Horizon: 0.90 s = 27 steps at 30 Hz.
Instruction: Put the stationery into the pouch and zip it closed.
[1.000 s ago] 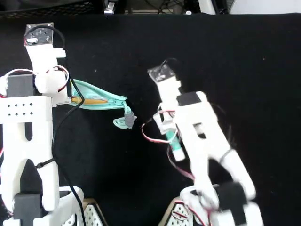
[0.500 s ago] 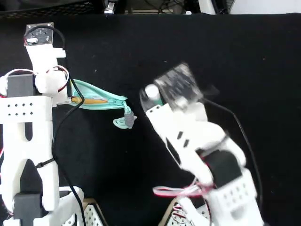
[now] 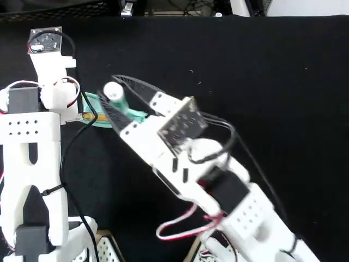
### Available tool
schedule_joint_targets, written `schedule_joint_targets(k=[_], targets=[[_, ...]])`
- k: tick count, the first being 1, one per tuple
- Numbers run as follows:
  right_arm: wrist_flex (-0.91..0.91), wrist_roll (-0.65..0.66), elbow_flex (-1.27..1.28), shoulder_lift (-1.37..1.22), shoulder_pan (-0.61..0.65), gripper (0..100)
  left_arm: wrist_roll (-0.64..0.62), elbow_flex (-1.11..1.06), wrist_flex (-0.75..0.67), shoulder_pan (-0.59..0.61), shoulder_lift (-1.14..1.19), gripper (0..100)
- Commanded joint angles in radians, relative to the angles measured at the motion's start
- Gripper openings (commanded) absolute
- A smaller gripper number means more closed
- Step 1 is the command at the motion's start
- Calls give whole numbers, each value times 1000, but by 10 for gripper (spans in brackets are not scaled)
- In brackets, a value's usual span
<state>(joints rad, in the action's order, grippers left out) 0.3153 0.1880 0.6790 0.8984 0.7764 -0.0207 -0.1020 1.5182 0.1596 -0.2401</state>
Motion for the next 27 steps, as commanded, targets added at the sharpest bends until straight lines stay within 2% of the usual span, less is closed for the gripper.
schedule_joint_targets(k=[1,8,19,27], targets=[[-95,-6,-7,-87,6,12,6,-73,-2,2,26,30],[-95,-2,12,-160,20,12,6,-73,-2,2,26,30],[-91,-8,47,12,51,12,6,-73,-2,2,26,30],[-38,-8,108,16,52,12,6,-73,-2,2,26,30]])
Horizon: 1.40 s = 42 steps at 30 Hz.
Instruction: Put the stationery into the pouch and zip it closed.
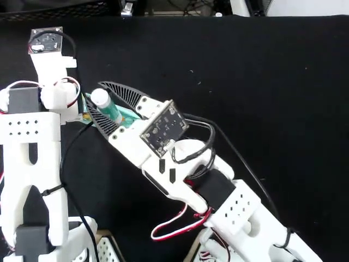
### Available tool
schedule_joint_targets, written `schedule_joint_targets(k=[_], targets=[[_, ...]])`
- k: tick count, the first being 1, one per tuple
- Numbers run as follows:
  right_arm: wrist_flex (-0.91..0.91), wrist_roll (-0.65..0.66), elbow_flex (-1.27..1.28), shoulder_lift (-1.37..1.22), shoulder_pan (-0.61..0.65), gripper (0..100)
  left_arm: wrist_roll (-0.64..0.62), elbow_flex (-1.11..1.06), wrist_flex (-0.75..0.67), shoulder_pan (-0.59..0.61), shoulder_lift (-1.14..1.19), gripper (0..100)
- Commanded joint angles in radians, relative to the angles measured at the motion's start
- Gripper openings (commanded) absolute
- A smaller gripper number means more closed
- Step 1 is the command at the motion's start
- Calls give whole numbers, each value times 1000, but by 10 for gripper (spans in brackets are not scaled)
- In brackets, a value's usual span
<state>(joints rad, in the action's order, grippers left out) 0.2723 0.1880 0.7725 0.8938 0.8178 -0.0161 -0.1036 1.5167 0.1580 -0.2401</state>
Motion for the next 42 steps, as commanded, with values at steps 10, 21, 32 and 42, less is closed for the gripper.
schedule_joint_targets(k=[10,21,32,42], targets=[[-121,0,208,21,3,12,2,-71,0,4,26,30],[-6,69,203,21,-38,56,2,-71,0,4,26,30],[585,-35,-306,30,-34,250,2,-71,0,4,26,30],[786,-34,-240,31,-175,247,2,-71,0,4,26,30]])
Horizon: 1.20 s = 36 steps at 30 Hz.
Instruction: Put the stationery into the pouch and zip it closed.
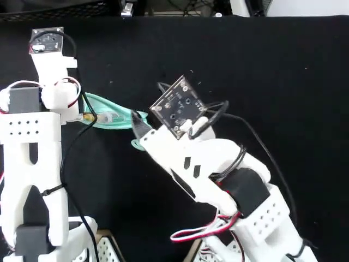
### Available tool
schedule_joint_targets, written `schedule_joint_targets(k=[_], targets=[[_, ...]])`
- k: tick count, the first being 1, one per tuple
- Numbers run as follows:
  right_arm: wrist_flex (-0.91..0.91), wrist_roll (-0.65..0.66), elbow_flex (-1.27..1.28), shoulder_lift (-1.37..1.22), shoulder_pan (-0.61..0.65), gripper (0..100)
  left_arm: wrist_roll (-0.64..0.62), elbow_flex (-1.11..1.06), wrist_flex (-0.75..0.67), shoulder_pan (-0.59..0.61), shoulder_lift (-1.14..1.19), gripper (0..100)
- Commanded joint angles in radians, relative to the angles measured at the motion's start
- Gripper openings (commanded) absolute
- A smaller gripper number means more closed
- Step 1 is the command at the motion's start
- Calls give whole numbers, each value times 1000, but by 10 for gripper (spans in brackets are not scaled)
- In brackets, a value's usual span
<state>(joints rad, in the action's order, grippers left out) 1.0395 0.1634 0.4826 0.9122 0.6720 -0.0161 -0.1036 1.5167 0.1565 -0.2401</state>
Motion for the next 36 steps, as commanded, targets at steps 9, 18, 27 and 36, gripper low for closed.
schedule_joint_targets(k=[9,18,27,36], targets=[[20,-3,252,13,-28,247,3,-71,-2,5,28,30],[-287,40,496,7,21,247,3,-71,-3,5,28,30],[-476,40,593,16,-49,27,3,-71,-3,5,28,30],[-384,40,591,288,-60,13,3,-71,-3,5,28,30]])
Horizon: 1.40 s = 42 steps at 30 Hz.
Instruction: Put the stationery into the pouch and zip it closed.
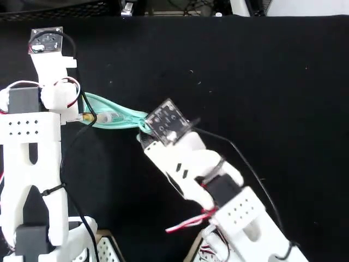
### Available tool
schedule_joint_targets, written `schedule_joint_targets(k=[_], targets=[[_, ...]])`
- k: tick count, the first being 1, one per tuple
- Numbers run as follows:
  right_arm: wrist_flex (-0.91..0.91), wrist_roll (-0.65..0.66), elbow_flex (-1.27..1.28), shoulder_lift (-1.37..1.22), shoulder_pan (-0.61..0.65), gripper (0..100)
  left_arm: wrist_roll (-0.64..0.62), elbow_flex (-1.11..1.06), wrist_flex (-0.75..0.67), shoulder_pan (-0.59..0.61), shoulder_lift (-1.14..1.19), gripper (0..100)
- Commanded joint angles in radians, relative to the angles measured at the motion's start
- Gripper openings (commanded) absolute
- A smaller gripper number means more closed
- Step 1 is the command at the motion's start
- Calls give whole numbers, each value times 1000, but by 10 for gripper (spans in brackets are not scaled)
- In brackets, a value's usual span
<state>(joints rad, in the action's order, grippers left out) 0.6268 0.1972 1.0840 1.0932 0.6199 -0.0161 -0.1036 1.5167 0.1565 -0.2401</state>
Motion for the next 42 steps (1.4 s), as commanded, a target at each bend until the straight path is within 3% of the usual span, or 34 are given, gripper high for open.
schedule_joint_targets(k=[1,8,15,22,34,42], targets=[[51,9,-10,142,-9,13,3,-71,-3,5,28,30],[144,83,42,263,-6,18,3,-71,-5,5,28,30],[15,83,186,262,28,92,3,-71,-6,5,28,30],[-2,89,186,262,28,13,3,-71,-6,4,28,30],[6,87,90,260,21,12,3,-61,0,5,18,30],[14,98,-79,113,15,12,-3,200,121,-4,17,30]])
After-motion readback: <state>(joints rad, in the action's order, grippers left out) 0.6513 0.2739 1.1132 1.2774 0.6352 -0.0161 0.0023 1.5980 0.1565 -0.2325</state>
